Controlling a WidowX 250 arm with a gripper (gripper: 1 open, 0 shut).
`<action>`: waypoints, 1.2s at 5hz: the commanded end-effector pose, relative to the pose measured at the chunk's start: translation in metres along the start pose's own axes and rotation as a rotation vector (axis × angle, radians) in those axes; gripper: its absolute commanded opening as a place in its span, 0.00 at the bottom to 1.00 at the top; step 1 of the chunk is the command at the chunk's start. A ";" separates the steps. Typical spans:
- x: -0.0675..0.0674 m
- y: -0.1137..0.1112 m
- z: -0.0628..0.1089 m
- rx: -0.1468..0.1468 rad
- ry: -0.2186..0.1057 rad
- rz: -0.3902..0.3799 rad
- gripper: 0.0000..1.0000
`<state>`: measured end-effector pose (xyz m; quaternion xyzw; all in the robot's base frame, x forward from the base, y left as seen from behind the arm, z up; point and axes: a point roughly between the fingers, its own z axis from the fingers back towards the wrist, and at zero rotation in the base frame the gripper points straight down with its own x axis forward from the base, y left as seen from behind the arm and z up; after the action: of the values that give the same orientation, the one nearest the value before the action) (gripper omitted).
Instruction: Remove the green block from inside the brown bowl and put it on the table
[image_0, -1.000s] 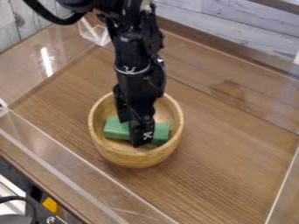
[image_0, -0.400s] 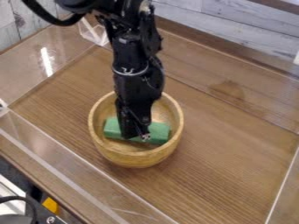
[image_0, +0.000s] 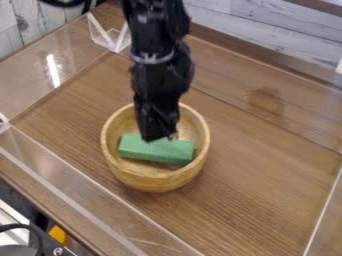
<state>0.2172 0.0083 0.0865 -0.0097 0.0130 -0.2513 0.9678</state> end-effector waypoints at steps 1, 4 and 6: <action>0.011 -0.006 0.027 0.028 -0.033 -0.002 0.00; 0.006 -0.001 0.007 0.024 -0.033 -0.039 1.00; 0.003 0.005 -0.008 0.027 -0.026 -0.057 1.00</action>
<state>0.2176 0.0082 0.0727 -0.0059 0.0093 -0.2814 0.9595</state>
